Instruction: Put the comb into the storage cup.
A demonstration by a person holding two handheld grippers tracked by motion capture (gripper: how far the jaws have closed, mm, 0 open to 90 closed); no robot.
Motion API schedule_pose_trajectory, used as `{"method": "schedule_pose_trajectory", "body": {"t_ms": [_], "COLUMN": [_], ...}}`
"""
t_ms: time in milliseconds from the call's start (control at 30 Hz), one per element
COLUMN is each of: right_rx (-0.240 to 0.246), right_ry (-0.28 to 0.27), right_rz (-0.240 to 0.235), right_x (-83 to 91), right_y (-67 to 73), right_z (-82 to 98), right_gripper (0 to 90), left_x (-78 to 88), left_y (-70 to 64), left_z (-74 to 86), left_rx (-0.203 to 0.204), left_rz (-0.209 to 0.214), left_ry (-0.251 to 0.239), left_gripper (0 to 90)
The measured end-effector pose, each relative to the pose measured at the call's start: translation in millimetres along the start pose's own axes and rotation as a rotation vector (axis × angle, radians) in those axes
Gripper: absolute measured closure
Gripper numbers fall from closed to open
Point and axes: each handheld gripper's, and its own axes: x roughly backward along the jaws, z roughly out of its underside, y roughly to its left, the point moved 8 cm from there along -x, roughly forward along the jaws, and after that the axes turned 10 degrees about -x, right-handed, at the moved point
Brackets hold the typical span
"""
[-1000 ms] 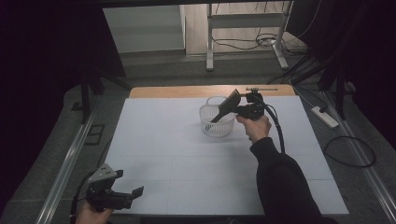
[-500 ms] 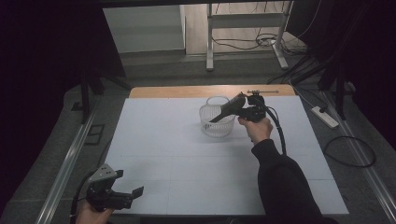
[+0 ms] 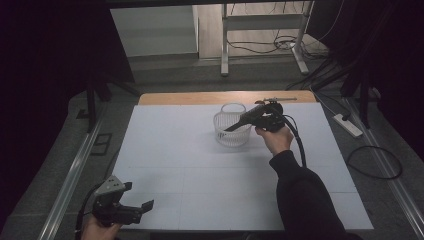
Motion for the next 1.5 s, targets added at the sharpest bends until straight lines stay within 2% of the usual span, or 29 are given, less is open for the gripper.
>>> {"method": "schedule_pose_trajectory", "body": {"t_ms": [200, 267, 433, 633, 933, 1133, 1200, 1400, 1500], "right_rx": [0.038, 0.059, 0.058, 0.061, 0.058, 0.070, 0.074, 0.105, 0.114], "right_ry": [-0.012, -0.006, 0.009, 0.022, 0.029, 0.028, 0.041, 0.054, 0.071], "right_rz": [0.033, 0.066, 0.079, 0.084, 0.056, 0.054, 0.045, 0.063, 0.053], "right_x": [1.7, 2.0, 0.1, -2.2, -0.7, 3.9, 5.0, 7.9, 9.0], "right_y": [-1.3, -4.1, -8.1, -10.2, -8.2, -8.1, -7.1, -6.3, -3.4], "right_z": [-1.3, -0.4, 2.5, 4.9, 6.2, 6.0, 7.5, 10.4, 12.4], "right_gripper": [61.7, 57.8, 53.5, 48.1, 39.2, 32.6, 30.6, 23.2, 20.5], "left_x": [-0.1, 0.0, -0.2, -0.1, 0.0, 0.2, 0.1, 0.2, 0.3], "left_y": [-0.1, 0.0, -0.2, -0.1, -0.1, -0.1, -0.2, -0.2, -0.2], "left_z": [0.0, 0.0, -0.1, 0.0, 0.0, 0.0, 0.0, -0.1, -0.1], "left_rx": [-0.001, 0.000, -0.002, -0.001, -0.001, -0.001, -0.002, -0.003, -0.002], "left_rz": [-0.001, 0.000, 0.000, 0.000, 0.000, 0.000, 0.000, 0.001, 0.001], "left_ry": [0.000, 0.000, 0.001, 0.001, 0.000, 0.000, 0.000, 0.000, -0.001], "left_gripper": [0.0, 0.0, 0.0, 0.0, 0.0, 0.0, 0.0, 0.0, 0.0]}}
